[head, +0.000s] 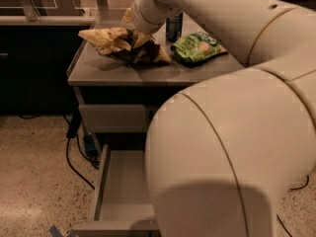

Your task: Pick brown chip bag from middle drawer and place on counter

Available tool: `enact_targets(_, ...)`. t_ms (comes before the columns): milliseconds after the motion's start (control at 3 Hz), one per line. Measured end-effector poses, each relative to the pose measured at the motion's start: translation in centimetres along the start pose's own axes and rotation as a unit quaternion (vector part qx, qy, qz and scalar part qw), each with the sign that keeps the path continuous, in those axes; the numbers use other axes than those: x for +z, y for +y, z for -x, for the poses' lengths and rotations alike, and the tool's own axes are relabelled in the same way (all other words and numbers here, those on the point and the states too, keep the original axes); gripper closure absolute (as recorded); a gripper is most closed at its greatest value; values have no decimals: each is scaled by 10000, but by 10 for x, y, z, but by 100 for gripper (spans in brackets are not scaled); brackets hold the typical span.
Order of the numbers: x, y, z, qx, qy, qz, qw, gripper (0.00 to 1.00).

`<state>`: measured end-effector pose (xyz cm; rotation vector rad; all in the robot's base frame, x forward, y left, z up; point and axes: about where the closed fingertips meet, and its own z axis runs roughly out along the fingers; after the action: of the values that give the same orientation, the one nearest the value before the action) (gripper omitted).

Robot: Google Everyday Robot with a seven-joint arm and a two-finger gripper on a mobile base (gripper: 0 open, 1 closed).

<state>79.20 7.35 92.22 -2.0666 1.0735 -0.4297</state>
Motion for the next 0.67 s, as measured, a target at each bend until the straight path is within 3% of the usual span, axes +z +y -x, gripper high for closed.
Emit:
enact_targets(333,0,0,0,0,0,0,10000,0)
enact_targets(667,0,0,0,0,0,0,10000,0)
